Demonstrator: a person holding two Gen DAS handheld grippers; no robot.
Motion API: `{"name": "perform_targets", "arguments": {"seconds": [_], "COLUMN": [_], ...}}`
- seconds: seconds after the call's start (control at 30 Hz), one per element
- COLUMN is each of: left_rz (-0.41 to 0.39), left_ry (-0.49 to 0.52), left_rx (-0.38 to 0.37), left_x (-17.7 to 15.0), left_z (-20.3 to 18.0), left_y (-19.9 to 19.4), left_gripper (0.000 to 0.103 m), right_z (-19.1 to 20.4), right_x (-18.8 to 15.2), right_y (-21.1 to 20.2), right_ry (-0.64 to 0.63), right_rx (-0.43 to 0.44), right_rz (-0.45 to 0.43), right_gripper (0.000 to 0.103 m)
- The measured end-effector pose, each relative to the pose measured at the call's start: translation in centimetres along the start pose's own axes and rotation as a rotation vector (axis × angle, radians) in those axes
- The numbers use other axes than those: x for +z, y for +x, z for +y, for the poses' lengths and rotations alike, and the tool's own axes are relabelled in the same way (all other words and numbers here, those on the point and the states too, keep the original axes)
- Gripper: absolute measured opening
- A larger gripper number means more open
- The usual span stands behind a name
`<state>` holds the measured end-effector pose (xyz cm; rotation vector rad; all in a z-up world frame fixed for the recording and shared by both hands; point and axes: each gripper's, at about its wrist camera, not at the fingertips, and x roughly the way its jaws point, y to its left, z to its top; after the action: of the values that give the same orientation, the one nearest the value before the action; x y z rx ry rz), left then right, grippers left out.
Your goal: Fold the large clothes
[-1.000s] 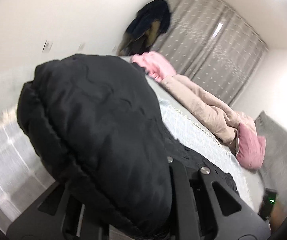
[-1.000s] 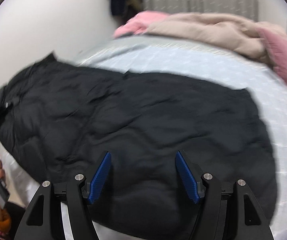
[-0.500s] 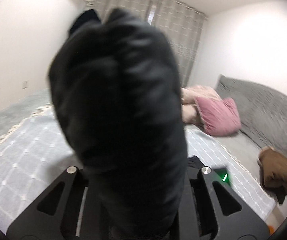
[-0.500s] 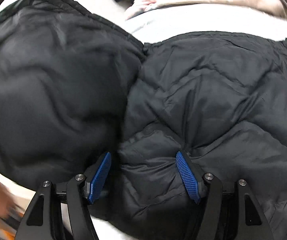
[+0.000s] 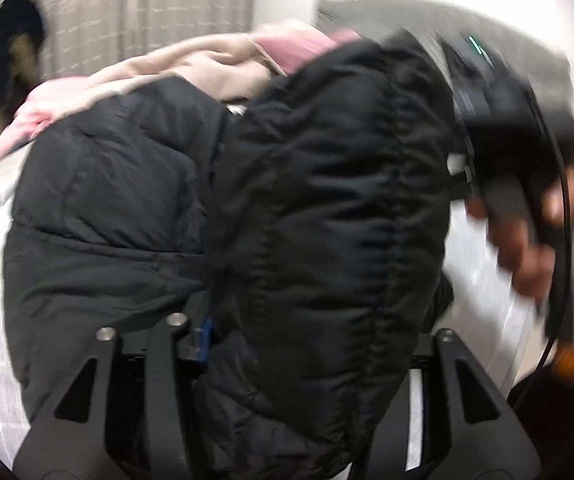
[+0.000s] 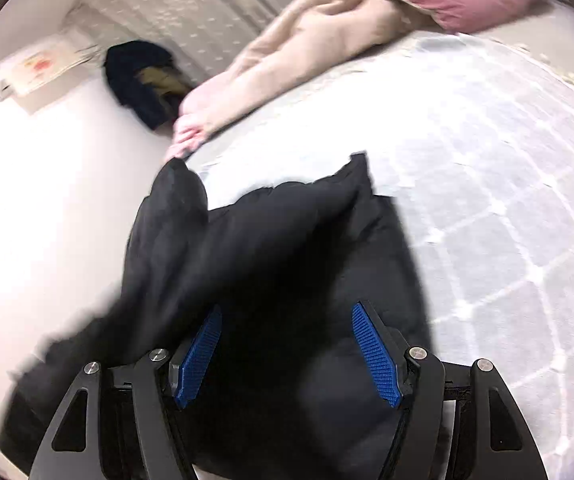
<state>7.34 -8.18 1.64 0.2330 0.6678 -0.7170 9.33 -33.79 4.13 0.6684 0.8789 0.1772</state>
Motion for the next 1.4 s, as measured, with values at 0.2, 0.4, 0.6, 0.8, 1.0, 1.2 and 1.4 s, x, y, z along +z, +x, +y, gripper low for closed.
{"name": "perform_targets", "arguments": {"seconds": [0.2, 0.4, 0.6, 0.8, 1.0, 1.2, 1.4], "left_rz": [0.069, 0.037, -0.013, -0.076, -0.153, -0.164, -0.046], "left_ry": [0.156, 0.027, -0.078, -0.233, -0.460, -0.474, -0.305], "left_rx": [-0.073, -0.277, -0.369, -0.237, -0.133, -0.180, -0.155], "left_x": [-0.6, 0.0, -1.2, -1.7, -2.8, -2.9, -2.6], "left_z": [-1.4, 1.6, 1.7, 6.7, 10.6, 8.8, 4.4], "left_y": [-1.7, -5.6, -8.9, -10.2, -9.9, -8.5, -5.0], "left_gripper": [0.076, 0.077, 0.077, 0.077, 0.077, 0.077, 0.077], "right_z": [-1.3, -1.5, 2.8, 5.8, 10.0, 7.2, 1.6], "right_x": [1.5, 2.1, 1.9, 1.6, 0.4, 0.2, -1.5], "right_y": [-0.4, -4.3, -1.8, 6.1, 4.4, -1.5, -1.2], "right_ry": [0.100, 0.119, 0.023, -0.047, -0.257, -0.266, -0.221], "right_rx": [0.007, 0.115, 0.333, 0.193, 0.216, 0.197, -0.017], "right_rz": [-0.001, -0.115, -0.028, 0.134, 0.030, -0.114, -0.002], "right_gripper": [0.069, 0.069, 0.069, 0.050, 0.005, 0.004, 0.006]}}
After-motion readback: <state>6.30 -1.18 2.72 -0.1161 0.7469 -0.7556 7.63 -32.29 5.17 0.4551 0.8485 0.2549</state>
